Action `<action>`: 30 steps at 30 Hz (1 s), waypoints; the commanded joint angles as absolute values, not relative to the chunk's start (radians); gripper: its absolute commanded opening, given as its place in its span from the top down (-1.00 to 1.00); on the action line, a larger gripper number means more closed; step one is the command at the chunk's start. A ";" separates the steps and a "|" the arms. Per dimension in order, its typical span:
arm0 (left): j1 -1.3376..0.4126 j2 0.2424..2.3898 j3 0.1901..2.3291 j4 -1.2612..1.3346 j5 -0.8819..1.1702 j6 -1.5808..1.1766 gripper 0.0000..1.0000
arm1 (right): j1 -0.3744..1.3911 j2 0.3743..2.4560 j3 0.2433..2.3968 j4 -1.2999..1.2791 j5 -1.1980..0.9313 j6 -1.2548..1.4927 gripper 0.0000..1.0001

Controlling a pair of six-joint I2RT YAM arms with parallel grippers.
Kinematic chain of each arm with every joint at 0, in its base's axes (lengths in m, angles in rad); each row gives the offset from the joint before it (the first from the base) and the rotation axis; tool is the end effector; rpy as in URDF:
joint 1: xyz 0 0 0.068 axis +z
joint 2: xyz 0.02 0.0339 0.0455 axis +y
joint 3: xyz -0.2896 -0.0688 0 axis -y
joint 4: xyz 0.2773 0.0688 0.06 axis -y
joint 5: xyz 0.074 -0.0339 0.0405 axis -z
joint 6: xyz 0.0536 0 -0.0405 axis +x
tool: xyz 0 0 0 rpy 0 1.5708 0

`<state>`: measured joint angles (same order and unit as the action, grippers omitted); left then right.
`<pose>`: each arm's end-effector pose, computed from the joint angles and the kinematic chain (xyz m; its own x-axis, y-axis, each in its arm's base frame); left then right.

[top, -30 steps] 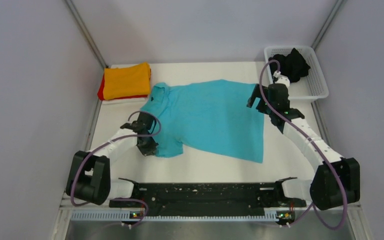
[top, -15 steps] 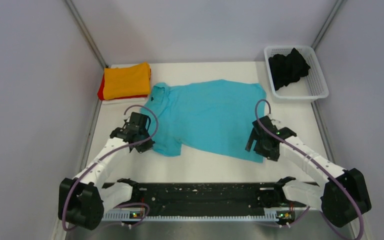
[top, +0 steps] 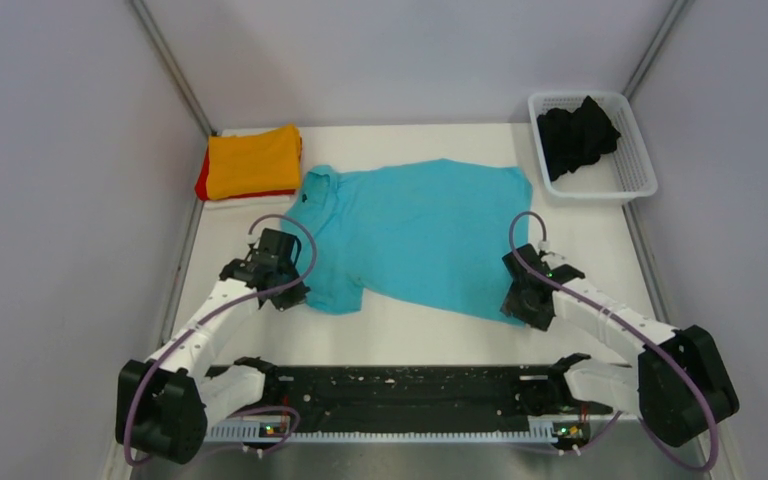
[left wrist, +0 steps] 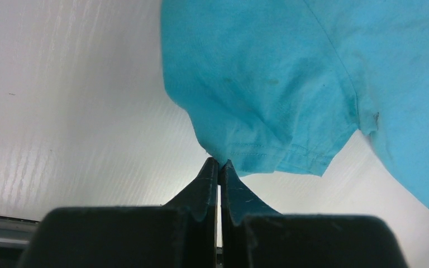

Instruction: Fold and stack the t-shirts

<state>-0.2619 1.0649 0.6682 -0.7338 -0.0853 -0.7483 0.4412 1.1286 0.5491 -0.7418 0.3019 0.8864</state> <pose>0.2068 -0.0507 0.1998 -0.7920 -0.4896 -0.3648 -0.4312 0.8715 -0.2335 0.1803 0.0675 0.1523 -0.8184 0.4316 -0.3793 0.4631 0.8862 0.0092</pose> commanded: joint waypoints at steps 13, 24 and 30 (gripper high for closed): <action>-0.262 1.024 0.670 -0.727 -0.121 -0.765 1.00 | 0.442 1.155 0.491 -0.653 0.288 0.938 0.55; -0.262 0.974 0.815 -0.720 -0.194 -0.720 1.00 | 0.439 1.038 0.693 -0.645 0.434 0.818 1.00; -0.262 0.901 0.955 -0.440 -0.227 -0.670 1.00 | 0.392 0.984 0.878 -0.556 0.521 0.698 1.00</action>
